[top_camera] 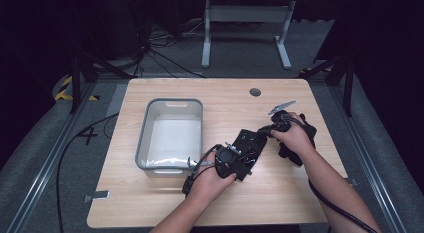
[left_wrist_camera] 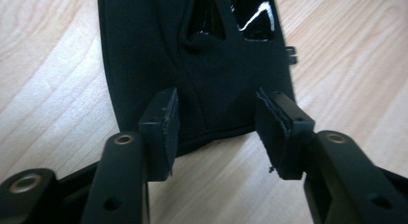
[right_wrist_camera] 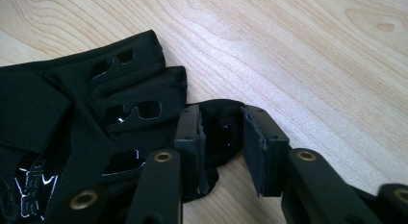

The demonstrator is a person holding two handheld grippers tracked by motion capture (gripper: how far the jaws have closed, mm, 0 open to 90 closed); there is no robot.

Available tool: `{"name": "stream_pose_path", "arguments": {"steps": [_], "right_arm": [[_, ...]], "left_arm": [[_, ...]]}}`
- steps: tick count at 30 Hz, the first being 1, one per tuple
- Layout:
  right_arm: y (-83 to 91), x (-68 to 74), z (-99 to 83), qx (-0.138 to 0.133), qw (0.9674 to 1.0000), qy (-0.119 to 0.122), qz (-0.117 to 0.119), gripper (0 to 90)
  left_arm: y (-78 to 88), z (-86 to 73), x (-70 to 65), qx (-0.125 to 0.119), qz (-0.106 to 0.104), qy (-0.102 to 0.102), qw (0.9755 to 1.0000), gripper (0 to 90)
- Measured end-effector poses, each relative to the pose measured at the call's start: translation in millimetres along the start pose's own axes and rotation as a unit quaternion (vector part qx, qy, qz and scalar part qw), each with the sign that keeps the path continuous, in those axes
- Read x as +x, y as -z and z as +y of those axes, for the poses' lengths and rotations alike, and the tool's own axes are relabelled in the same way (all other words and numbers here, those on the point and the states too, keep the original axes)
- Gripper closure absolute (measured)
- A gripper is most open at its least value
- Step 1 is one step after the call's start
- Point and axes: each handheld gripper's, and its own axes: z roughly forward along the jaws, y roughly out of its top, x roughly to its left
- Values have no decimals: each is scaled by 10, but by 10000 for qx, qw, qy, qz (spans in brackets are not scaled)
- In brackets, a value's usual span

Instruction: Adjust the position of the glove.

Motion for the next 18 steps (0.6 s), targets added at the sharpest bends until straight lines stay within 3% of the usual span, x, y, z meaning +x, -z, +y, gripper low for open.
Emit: {"name": "stream_pose_path", "arguments": {"steps": [5,9,13,18], "right_arm": [[-1,2,-5,-11,10000,-27,66,749],[1,19,-18,-38,9999,-61,121,803],[5,61,-13,-19,10000,27,56,818],[48,105,-21,-112,9999,37,2,821]], "left_arm": [[-4,-11,8,-69,253,-76,9996,680],[11,-45,22,-140,279,-114,9994,828],[13,-38,-26,-94,449,-226,9987,853],[95,-34,0,-110,339,-163,9992,859]]}}
